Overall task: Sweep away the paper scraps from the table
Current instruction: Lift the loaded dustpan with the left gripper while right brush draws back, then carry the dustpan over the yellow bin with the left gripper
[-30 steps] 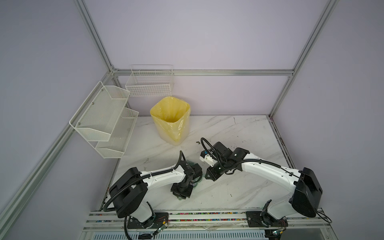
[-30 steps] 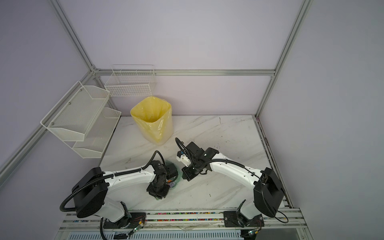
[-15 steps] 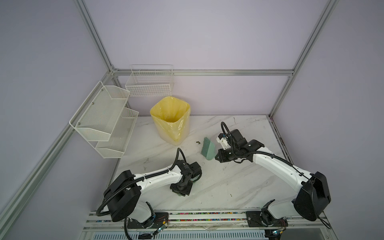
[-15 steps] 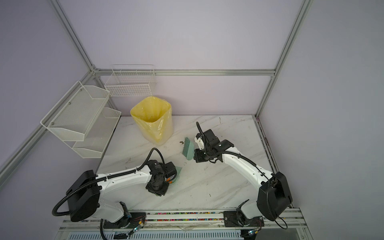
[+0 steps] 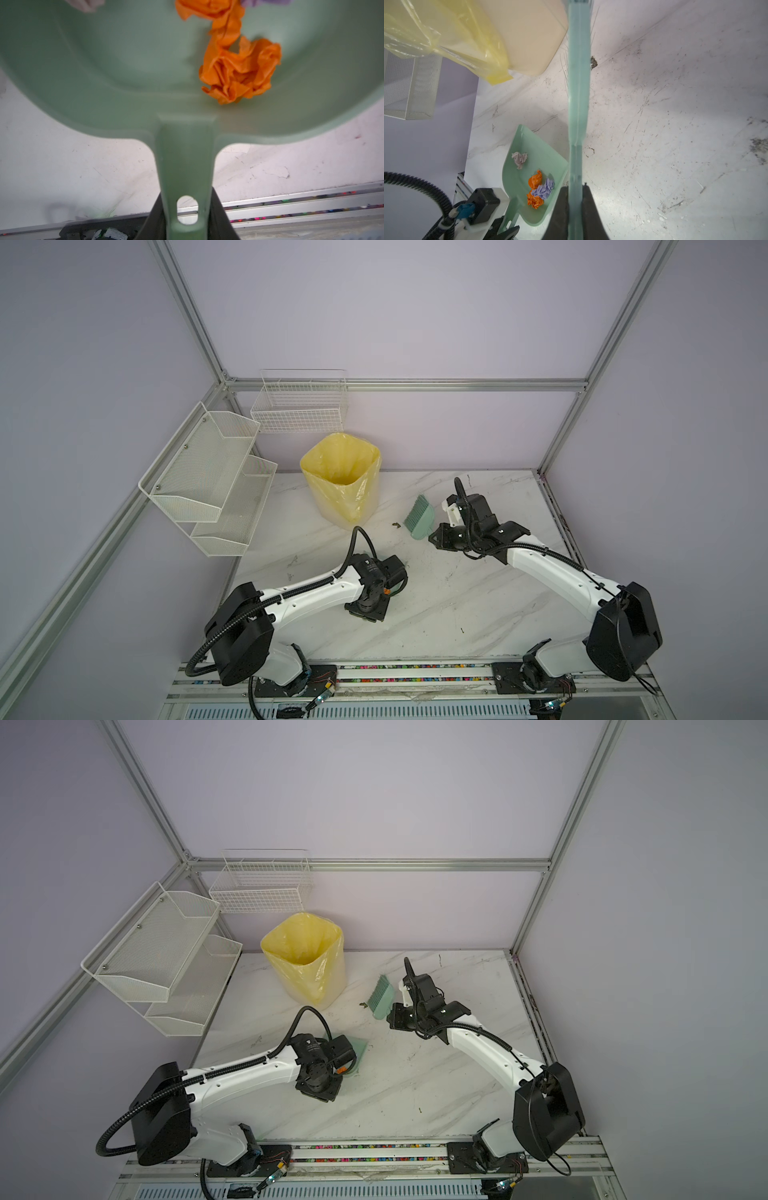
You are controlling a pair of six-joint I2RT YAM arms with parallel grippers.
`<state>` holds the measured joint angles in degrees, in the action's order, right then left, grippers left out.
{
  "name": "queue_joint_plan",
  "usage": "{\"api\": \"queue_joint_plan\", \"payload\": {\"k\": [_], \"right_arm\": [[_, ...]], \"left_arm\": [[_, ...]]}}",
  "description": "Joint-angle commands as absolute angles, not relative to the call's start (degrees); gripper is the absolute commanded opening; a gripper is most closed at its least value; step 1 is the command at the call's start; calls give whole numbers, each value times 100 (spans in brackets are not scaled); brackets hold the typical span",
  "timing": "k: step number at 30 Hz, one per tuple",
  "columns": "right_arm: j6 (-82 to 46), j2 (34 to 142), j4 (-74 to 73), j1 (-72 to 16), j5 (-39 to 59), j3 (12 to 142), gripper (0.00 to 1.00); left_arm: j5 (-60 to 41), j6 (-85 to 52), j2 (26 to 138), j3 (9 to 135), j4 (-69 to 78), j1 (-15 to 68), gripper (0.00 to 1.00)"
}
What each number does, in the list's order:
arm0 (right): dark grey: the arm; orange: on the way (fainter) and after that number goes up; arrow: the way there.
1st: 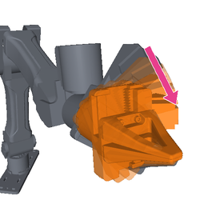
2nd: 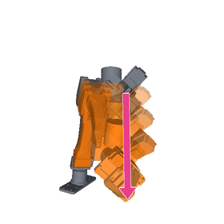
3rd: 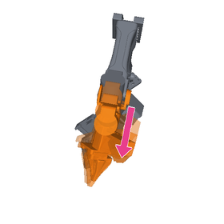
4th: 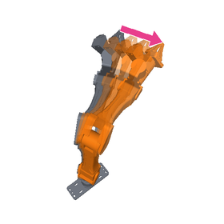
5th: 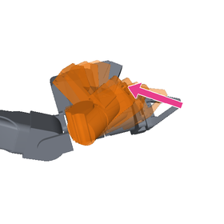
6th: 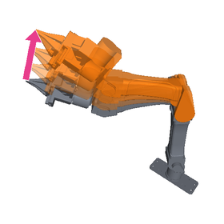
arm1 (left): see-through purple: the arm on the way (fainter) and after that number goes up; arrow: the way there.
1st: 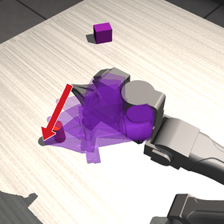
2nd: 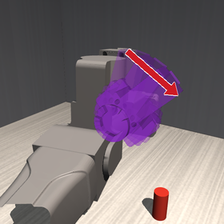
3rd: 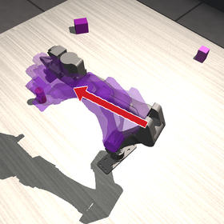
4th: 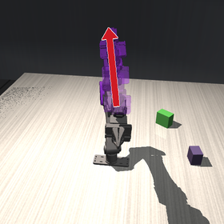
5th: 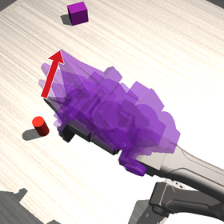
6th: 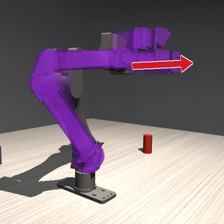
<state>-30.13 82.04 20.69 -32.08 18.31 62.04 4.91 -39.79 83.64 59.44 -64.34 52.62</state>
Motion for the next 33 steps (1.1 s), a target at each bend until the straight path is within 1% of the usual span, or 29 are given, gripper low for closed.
{"api": "queue_joint_plan", "payload": {"k": [1,4,6,10,16,22,33], "right_arm": [[-3385,8012,1518,-3119,1780,6060,0],[-3351,8199,1564,-3103,1645,6019,0],[-3305,8320,1518,-3109,1867,5946,0],[-3339,8448,1329,-3085,1869,5806,0],[-3305,8525,1244,-3030,2021,5763,0],[-3259,8295,1257,-2967,2092,5667,0],[-3278,7756,1283,-2868,2064,5312,0]], "left_arm": [[523,-3934,8251,6750,-6570,5240,0],[609,-3972,8278,7002,-6751,5225,0],[756,-3999,8371,7199,-6959,5211,0],[927,-3972,8520,7635,-7298,5203,0],[870,-3929,8641,8347,-7555,5136,0],[721,-3758,8745,9158,-7681,4847,0],[442,-3365,9028,10241,-7741,4310,0]]}}
